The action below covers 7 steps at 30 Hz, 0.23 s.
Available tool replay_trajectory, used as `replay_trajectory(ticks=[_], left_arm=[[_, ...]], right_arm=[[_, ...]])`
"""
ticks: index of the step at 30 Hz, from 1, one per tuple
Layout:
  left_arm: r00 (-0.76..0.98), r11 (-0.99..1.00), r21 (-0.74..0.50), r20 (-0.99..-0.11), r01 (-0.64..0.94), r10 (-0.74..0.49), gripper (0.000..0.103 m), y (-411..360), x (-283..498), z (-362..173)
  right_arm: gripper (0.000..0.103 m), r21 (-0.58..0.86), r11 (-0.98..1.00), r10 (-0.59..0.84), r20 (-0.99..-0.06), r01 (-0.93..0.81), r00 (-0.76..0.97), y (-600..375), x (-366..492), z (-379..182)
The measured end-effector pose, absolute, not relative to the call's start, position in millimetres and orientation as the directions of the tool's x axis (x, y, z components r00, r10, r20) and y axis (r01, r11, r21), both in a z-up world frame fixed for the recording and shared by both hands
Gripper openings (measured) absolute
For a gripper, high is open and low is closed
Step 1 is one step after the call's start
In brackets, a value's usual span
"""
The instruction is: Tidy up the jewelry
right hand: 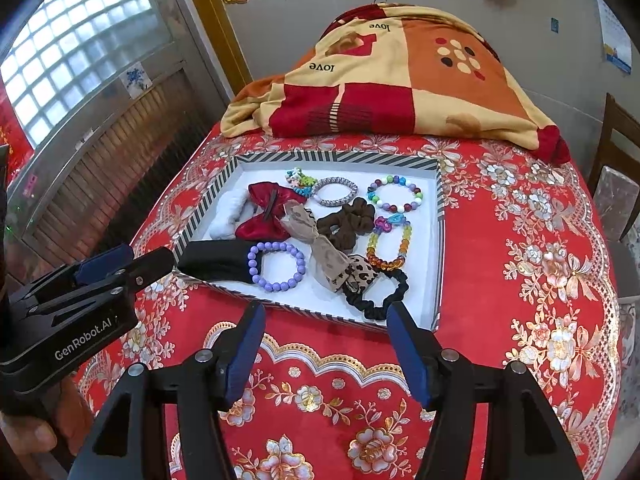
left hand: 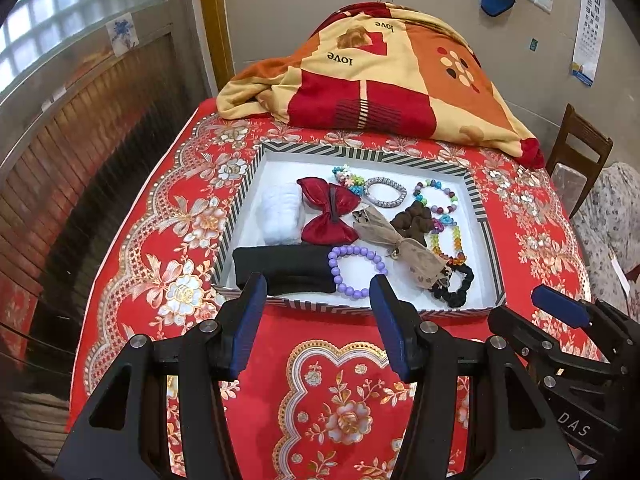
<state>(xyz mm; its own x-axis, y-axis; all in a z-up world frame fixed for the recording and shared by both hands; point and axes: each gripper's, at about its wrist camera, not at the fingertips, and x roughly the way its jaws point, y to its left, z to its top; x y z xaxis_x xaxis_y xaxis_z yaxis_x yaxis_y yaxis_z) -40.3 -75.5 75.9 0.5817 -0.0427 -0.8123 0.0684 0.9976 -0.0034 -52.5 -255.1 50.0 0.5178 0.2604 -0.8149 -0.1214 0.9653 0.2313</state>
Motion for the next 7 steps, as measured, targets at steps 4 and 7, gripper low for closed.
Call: replay_trajectory(ticks=[4, 7], left_arm=[[0.586, 0.998, -0.006, -0.809, 0.063, -0.042, 0.053, -74.7, -42.1, 72.4], [0.590, 0.998, 0.002, -0.807, 0.061, -0.034, 0.053, -74.2, -42.1, 70.7]], right_arm=[[0.061, 0.233, 0.965, 0.262, -0.815, -0.120, 0.516, -256.4, -53.3, 47.5], [0.061, 0.232, 0.966, 0.256, -0.816, -0.112, 0.518, -261.4, -54.6, 45.3]])
